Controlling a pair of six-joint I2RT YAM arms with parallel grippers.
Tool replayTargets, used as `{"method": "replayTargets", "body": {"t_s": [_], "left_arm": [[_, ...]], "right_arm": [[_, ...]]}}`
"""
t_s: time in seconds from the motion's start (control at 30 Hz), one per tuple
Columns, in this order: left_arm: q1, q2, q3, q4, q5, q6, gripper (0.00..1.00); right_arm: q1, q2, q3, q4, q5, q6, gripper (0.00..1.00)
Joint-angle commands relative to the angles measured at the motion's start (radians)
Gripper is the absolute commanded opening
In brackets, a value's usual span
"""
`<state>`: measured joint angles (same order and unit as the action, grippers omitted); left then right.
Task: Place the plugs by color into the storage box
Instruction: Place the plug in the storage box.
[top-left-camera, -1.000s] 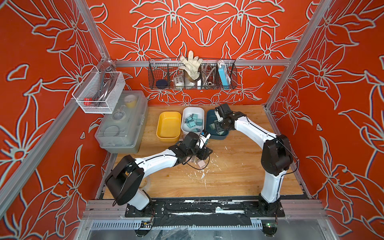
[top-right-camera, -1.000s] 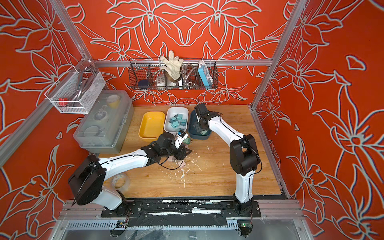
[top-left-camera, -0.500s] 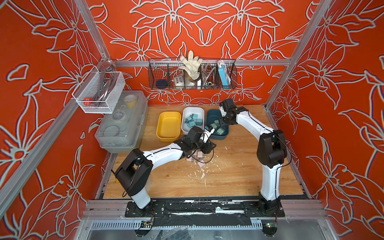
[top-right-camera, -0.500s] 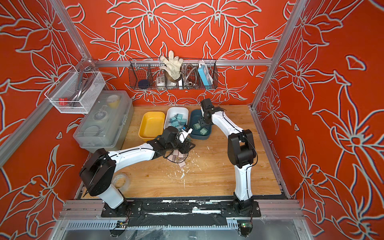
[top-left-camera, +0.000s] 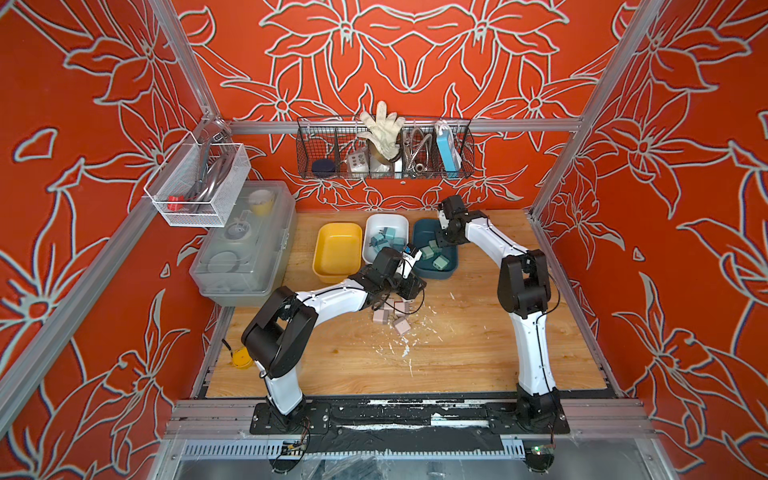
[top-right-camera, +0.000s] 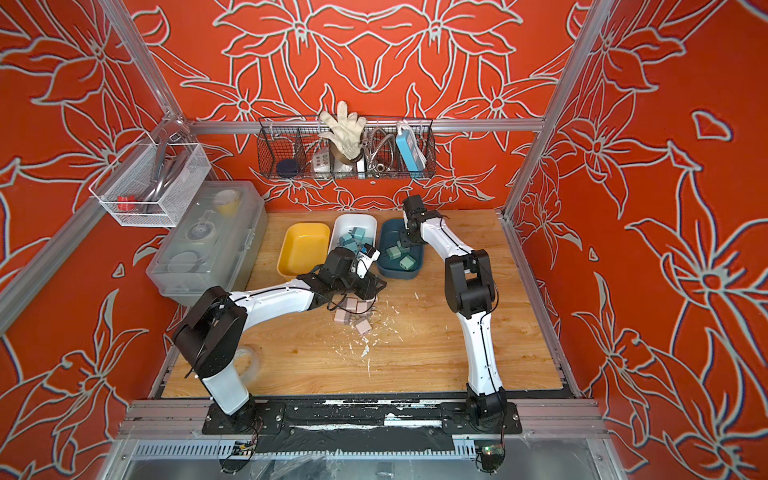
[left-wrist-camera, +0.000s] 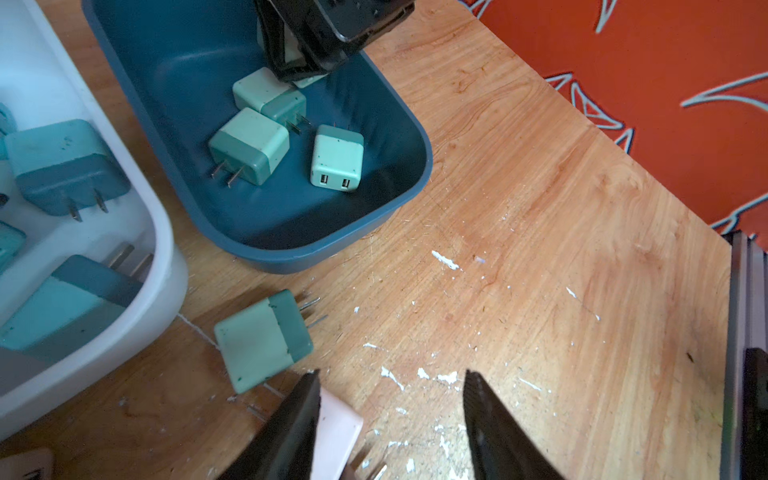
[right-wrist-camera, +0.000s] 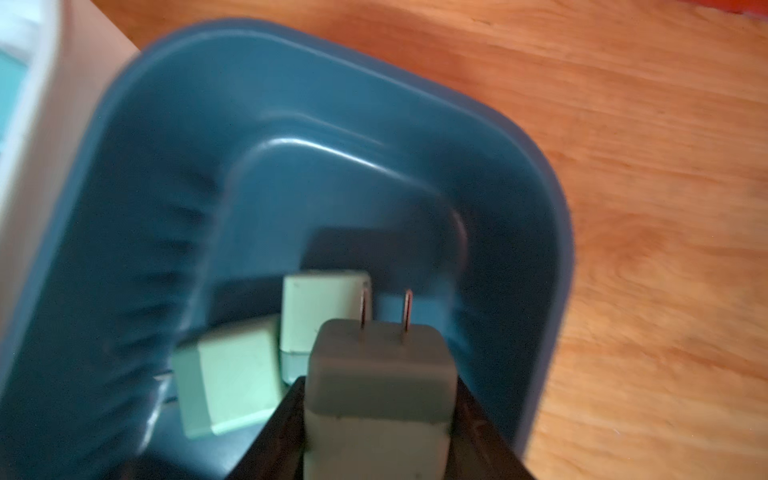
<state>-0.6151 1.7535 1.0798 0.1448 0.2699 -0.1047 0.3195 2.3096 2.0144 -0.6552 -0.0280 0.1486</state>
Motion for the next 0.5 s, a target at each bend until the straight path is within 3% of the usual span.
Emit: {"method": "replayTargets", "body": {"t_s": [0.0, 0.23, 0.47], "left_arm": [[0.014, 0.006, -0.004, 0.022, 0.000, -0.027, 0.55], [0.016, -0.031, -0.039, 0.022, -0.025, -0.023, 0.55], [0.016, -0.068, -0.070, 0.019, -0.029, -0.021, 0.55]], "right_arm": [[0.005, 0.035, 0.060, 0.058, -0.120, 0.048, 0.45], [0.012, 0.127, 0.227, 0.001, -0.145, 0.067, 0.63], [0.028, 0.089, 0.195, -0.040, -0.139, 0.063, 0.64]]}}
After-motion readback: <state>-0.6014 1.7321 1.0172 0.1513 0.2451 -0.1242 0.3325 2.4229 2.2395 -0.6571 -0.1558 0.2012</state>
